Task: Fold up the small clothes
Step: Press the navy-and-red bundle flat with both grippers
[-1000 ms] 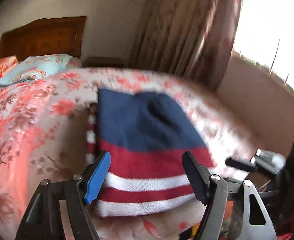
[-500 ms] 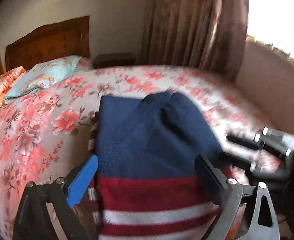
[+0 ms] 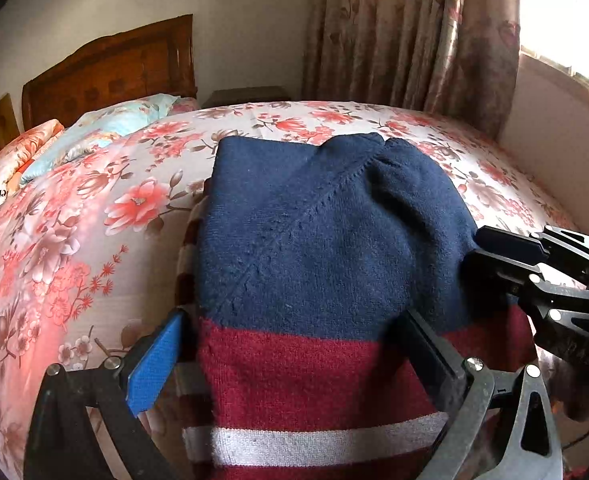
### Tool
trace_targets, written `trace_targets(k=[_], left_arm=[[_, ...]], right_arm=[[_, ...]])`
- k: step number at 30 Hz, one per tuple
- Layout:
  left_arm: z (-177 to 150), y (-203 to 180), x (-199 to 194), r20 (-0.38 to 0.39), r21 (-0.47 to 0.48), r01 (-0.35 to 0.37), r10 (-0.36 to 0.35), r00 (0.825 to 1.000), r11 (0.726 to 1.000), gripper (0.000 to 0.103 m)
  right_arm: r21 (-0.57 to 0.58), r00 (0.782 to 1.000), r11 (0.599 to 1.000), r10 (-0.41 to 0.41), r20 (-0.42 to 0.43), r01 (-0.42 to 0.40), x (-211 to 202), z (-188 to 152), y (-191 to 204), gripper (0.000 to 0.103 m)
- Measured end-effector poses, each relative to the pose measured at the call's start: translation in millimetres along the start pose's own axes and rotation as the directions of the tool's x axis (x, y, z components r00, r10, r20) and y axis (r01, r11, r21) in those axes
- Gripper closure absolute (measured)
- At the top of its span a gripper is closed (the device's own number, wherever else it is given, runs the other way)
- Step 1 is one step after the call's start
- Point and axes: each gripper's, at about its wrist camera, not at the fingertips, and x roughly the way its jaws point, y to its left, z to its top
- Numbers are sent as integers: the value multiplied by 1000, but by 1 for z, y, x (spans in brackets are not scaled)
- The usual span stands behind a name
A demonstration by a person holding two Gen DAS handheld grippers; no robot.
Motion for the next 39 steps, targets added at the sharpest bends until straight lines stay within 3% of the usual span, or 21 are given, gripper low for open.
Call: trace_targets(k=[16, 20, 23, 27, 28, 32, 35, 37, 39], left_arm=[[-2, 0, -4, 12, -1, -7, 7, 1000, 1000, 0], [-2, -2, -3, 13, -2, -13, 13, 1000, 1000, 0], [-2, -1, -3, 14, -4, -12, 12, 1000, 1000, 0], [-2, 0, -3, 15, -10, -12, 13, 1000, 1000, 0], [-2, 1, -3, 15, -14, -8, 8, 1000, 1000, 0], [-4, 2, -3, 18, -15, -8, 9, 1000, 1000, 0], [-4, 2, -4, 20, -20, -9, 9, 1000, 1000, 0], [-5, 1, -4, 21, -19, -13, 13, 1000, 1000, 0], [-6, 1, -6, 23, -24, -19, 19, 1000, 1000, 0]], right_arm=[[66, 999, 997, 42, -15, -41, 5, 3, -13, 68], [100, 999, 995, 2, 36, -6, -8, 21, -14, 69], [40, 997, 999, -34, 65, 31, -3, 43, -8, 69], [-19, 993, 997, -71, -92, 70, 55, 48, -7, 67], [-24, 997, 998, -62, -39, 62, 54, 46, -7, 66], [47, 996, 997, -55, -71, 59, 41, 45, -10, 67], [101, 1000, 995, -12, -23, 15, 4, 37, -6, 67], [49, 1000, 999, 1, -6, 0, -15, 25, 8, 67], [-25, 998, 1000, 14, -55, -15, -16, 8, 27, 67]])
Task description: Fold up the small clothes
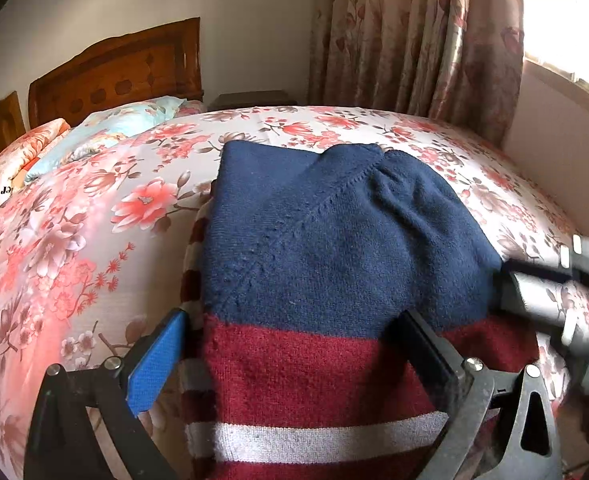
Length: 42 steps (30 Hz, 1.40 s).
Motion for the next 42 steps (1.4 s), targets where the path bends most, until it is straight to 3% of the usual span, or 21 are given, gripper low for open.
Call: trace_targets(k=[3, 4, 8, 13, 16, 18, 23, 25, 42], left_arm=[[-7, -1, -12, 5, -38, -16, 16, 1000, 999, 0], [-11, -2, -19, 11, -47, -7, 7, 1000, 999, 0], [-27, -14, -72, 136, -22, -1, 5, 991, 1000, 0], [-42, -40, -139, 294, 1, -96, 92, 951, 995, 0], [-48, -51, -154, 339, -58, -232, 238, 910, 971, 0], [-50, -53, -154, 336, -68, -260, 268, 903, 963, 0], [-60, -47, -142, 244, -102, -205, 225, 943, 973, 0], [-63, -46, -136, 222, -107, -200, 219, 950, 974, 0], [-71, -59, -130, 232, -63, -224, 232, 945, 973, 0]], right_arm=[[-166, 993, 979, -113, 18, 115, -5, -29, 23, 67], [-169, 991, 977, -130, 26, 132, -10, -33, 25, 67], [-103, 994, 993, -44, 100, 54, -54, -49, 22, 67], [-19, 990, 1000, 17, 141, -14, -90, -78, 21, 67], [55, 987, 998, 7, 159, -16, -101, -80, 18, 67], [93, 987, 996, -23, 156, 8, -104, -79, 16, 67], [167, 988, 985, -60, 142, 36, -100, -83, 11, 66], [186, 990, 981, -72, 124, 48, -97, -87, 9, 66], [154, 989, 985, -97, 116, 79, -94, -90, 15, 66]])
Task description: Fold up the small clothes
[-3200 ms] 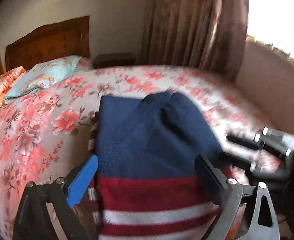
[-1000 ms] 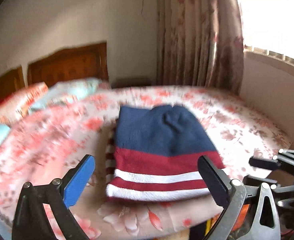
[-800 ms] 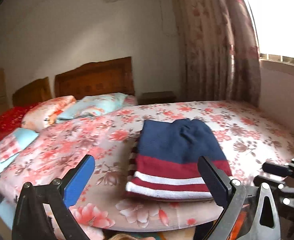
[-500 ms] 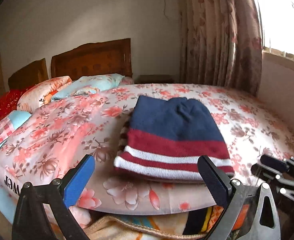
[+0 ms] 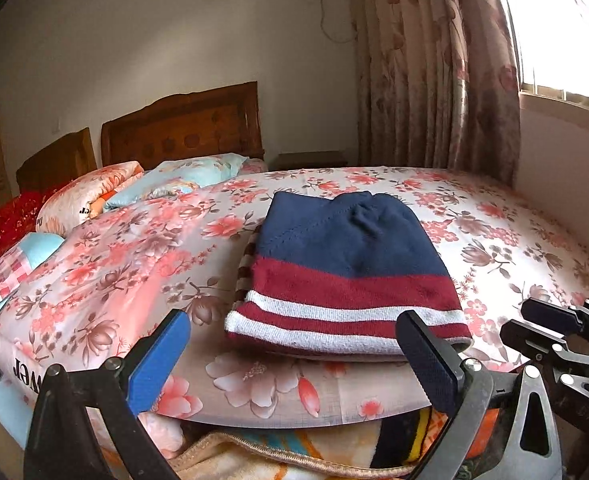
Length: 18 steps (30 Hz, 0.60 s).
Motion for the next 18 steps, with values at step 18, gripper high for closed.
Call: trace_targets(k=[18], left_arm=[[-3, 0, 1, -4, 3, 1, -1, 1000, 1000, 0]], right_arm=[[4, 1000, 1000, 1, -2, -1, 1, -1, -1, 66]])
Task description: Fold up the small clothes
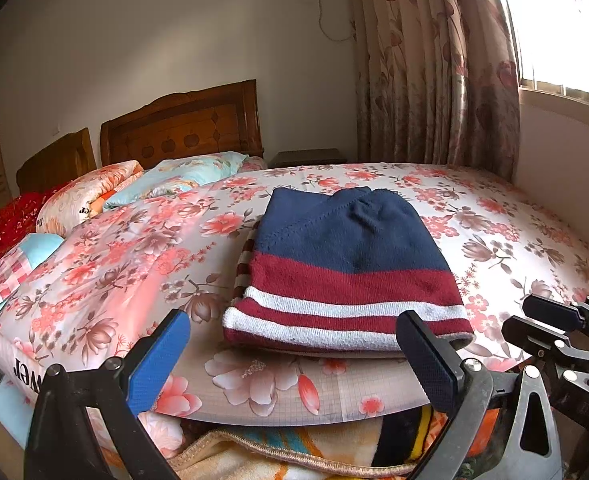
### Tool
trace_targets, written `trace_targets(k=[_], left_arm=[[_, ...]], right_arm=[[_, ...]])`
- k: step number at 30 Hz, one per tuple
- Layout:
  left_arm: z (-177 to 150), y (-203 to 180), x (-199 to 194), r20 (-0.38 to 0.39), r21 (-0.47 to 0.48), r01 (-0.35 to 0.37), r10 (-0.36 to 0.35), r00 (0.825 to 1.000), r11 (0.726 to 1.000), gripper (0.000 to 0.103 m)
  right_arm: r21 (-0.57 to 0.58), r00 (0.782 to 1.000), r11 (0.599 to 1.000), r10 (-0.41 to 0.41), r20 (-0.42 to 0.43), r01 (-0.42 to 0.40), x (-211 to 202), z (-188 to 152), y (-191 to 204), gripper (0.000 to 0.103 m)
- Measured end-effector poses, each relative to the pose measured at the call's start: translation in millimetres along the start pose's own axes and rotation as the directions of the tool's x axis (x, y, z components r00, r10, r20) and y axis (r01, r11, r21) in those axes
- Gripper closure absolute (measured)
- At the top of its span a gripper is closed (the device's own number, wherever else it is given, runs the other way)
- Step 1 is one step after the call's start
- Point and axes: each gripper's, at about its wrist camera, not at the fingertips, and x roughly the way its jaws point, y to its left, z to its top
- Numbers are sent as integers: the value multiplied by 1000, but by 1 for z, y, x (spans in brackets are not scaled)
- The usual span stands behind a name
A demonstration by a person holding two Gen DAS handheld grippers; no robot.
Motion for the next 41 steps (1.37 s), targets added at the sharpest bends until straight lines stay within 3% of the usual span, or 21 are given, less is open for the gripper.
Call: trace_targets(k=[41], left_arm=[[-4, 3, 1, 8, -6, 2, -2, 1000, 1000, 0]], right_arm=[[-1, 1000, 1000, 4, -5, -4, 2, -3, 1, 66]])
